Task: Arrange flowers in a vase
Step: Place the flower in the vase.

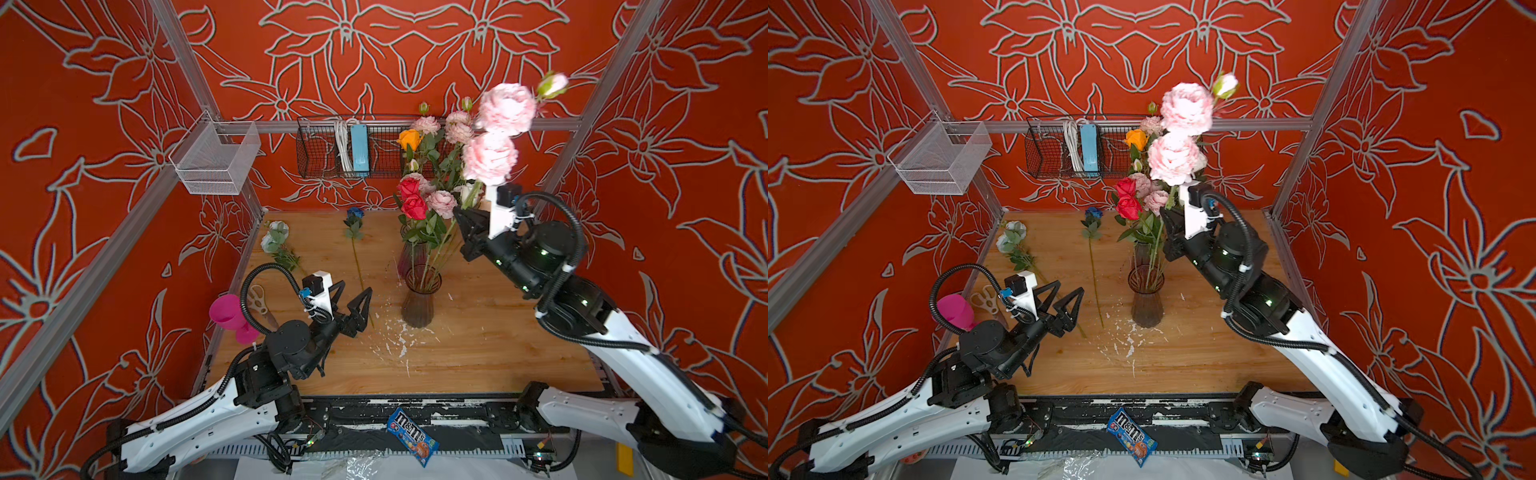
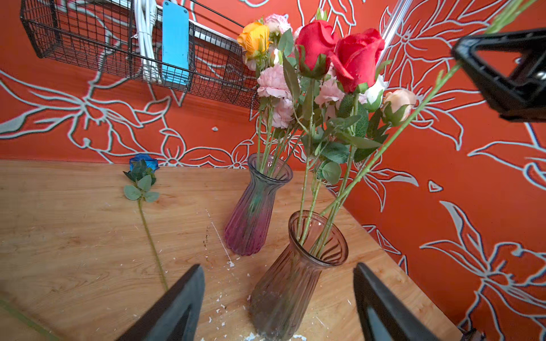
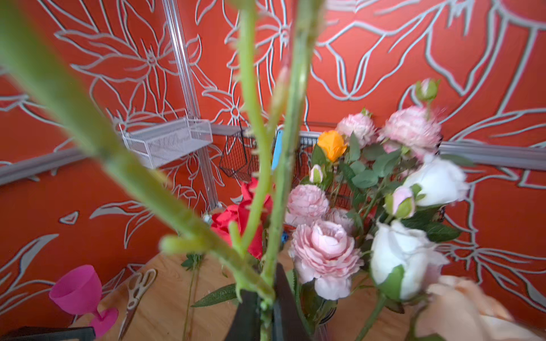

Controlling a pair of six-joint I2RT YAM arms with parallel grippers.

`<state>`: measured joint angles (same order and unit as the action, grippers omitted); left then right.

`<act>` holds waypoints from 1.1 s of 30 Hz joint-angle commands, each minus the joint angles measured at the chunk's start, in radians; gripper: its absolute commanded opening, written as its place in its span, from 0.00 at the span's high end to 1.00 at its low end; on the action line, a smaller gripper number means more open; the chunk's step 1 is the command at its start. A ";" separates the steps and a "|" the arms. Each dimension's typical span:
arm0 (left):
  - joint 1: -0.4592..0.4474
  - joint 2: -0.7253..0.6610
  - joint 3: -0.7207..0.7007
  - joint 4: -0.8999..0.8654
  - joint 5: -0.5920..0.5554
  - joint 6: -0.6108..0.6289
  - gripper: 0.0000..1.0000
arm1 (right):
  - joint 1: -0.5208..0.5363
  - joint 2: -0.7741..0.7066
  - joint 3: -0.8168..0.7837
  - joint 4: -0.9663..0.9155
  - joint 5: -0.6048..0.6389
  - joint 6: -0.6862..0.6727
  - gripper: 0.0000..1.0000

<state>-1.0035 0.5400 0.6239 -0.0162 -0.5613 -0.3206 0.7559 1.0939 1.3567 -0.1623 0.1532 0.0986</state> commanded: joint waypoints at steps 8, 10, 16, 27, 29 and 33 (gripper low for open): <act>-0.004 0.015 -0.028 -0.011 -0.047 -0.041 0.19 | -0.001 0.027 -0.191 0.009 0.028 0.114 0.83; -0.004 0.024 -0.025 -0.016 -0.050 -0.043 0.19 | -0.001 0.027 -0.206 -0.005 0.029 0.123 0.73; -0.004 0.070 -0.019 -0.012 -0.069 -0.052 0.17 | -0.002 -0.001 -0.230 -0.017 0.063 0.142 0.59; 0.037 0.169 0.029 -0.087 -0.143 -0.148 0.14 | 0.002 -0.128 -0.252 -0.049 -0.037 0.186 0.55; 0.086 0.185 0.038 -0.147 -0.132 -0.220 0.14 | 0.002 -0.155 -0.266 -0.052 -0.053 0.195 0.55; 0.242 0.235 0.045 -0.271 -0.058 -0.382 0.13 | 0.002 -0.206 -0.285 -0.094 -0.063 0.197 0.54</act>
<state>-0.8349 0.7460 0.6529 -0.1650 -0.6395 -0.5426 0.7563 0.9146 1.0931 -0.2146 0.1150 0.2714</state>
